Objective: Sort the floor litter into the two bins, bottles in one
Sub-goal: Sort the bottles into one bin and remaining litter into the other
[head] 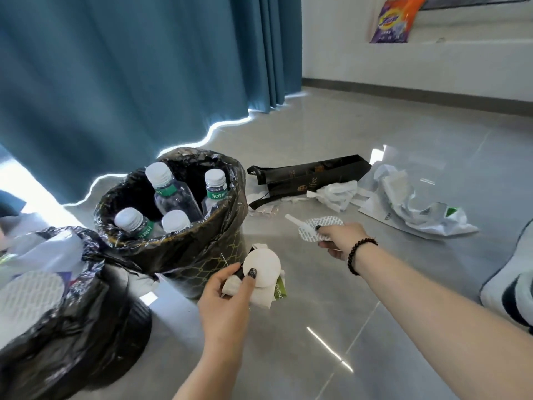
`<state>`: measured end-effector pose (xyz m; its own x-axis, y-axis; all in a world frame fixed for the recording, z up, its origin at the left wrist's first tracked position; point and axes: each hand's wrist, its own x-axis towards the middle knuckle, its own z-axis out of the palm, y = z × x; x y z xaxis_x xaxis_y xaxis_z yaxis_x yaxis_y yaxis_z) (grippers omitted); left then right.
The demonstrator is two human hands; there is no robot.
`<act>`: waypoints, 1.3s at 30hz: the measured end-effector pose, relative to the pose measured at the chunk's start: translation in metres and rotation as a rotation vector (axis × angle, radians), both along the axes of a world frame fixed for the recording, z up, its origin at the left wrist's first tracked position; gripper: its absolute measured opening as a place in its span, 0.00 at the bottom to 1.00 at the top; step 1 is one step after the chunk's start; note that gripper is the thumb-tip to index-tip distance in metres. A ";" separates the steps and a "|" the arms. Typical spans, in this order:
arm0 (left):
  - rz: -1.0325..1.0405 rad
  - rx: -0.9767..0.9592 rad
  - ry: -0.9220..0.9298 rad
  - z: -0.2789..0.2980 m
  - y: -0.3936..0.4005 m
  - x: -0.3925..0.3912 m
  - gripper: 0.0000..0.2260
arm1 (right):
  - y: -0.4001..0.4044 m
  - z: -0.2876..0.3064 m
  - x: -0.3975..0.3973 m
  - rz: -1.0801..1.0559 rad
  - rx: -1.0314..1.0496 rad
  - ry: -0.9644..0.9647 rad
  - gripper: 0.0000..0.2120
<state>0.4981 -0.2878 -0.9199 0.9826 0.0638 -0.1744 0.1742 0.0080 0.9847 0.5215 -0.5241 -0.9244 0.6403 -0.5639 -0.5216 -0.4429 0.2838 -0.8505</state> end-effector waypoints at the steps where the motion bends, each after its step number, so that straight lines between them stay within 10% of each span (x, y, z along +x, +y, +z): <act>1: -0.013 0.008 -0.003 0.009 0.003 -0.007 0.10 | 0.008 0.014 -0.005 0.019 0.003 -0.020 0.05; 13: -0.492 0.421 -0.263 0.133 0.119 -0.047 0.07 | 0.093 0.203 -0.078 0.239 -0.193 -0.213 0.06; 20: -0.256 0.568 -0.348 0.187 0.230 -0.029 0.08 | 0.174 0.284 -0.102 0.540 -0.493 -0.233 0.10; 30: 0.152 0.713 -0.411 0.210 0.320 0.045 0.14 | 0.273 0.251 -0.050 0.805 -0.749 -0.224 0.10; 39: 0.010 0.861 -0.437 0.175 0.327 0.060 0.13 | 0.313 0.192 0.011 0.872 -1.052 -0.320 0.05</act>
<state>0.5576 0.0397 -0.7449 0.9484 0.0072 0.3169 -0.2054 -0.7475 0.6317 0.5323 -0.2108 -0.7324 0.9914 0.0416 0.1241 0.1071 -0.8029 -0.5864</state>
